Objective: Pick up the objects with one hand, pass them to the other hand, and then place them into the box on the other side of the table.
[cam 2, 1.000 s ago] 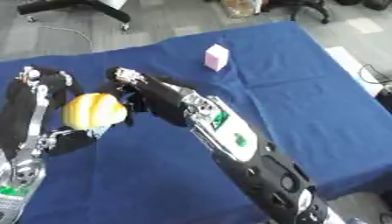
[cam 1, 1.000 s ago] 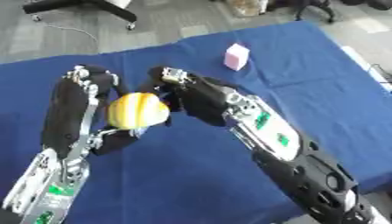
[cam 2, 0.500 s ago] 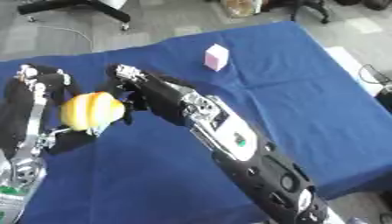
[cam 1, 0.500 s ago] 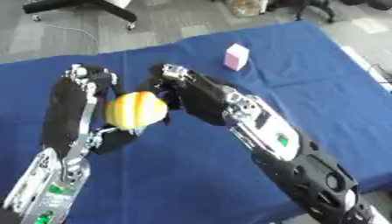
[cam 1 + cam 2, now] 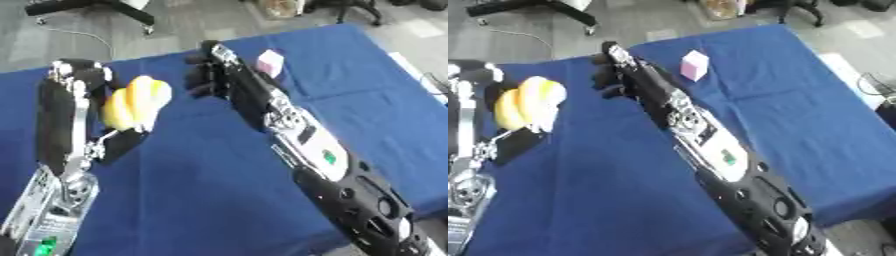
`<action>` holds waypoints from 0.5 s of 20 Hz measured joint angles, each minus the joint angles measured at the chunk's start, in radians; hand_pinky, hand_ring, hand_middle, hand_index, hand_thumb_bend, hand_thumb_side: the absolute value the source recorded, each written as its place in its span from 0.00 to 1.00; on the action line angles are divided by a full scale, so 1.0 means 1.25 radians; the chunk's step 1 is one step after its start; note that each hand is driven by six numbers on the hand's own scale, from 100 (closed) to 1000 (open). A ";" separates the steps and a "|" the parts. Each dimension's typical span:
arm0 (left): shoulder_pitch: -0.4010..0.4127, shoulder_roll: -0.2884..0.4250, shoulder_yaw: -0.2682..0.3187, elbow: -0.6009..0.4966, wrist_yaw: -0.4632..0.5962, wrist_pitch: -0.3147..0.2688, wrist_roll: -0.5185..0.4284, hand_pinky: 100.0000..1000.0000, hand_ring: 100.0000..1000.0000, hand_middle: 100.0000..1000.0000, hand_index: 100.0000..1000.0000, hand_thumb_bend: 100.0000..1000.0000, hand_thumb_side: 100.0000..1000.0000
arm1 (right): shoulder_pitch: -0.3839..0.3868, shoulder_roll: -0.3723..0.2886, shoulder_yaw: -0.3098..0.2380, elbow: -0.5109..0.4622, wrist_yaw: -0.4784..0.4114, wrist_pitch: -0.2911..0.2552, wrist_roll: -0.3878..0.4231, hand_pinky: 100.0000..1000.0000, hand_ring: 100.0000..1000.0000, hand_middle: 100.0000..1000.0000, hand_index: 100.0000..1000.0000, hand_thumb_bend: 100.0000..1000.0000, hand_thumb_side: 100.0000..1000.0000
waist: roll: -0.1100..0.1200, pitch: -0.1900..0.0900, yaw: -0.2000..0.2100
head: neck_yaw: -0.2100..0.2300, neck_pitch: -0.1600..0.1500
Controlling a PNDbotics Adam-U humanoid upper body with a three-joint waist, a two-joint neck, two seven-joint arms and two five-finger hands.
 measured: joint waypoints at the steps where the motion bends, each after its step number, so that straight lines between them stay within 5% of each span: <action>1: 0.001 0.000 0.000 0.000 -0.001 0.000 0.001 0.22 0.11 0.00 0.11 0.10 0.00 | 0.000 0.000 0.000 -0.002 -0.001 -0.006 -0.020 0.71 0.72 0.64 0.75 0.00 0.87 | 0.000 0.000 0.000 | 0.000 0.000; 7: 0.014 0.000 0.015 0.002 -0.009 0.012 0.006 0.21 0.11 0.00 0.10 0.10 0.00 | 0.002 0.000 -0.014 -0.035 0.023 -0.047 -0.081 0.71 0.71 0.64 0.76 0.00 0.81 | 0.000 0.000 -0.001 | 0.012 0.000; 10: 0.029 0.005 0.037 0.017 -0.023 0.036 0.013 0.20 0.11 0.00 0.11 0.11 0.00 | 0.008 0.000 -0.030 -0.072 0.054 -0.075 -0.082 0.71 0.70 0.64 0.76 0.00 0.75 | 0.000 0.000 -0.001 | 0.049 0.000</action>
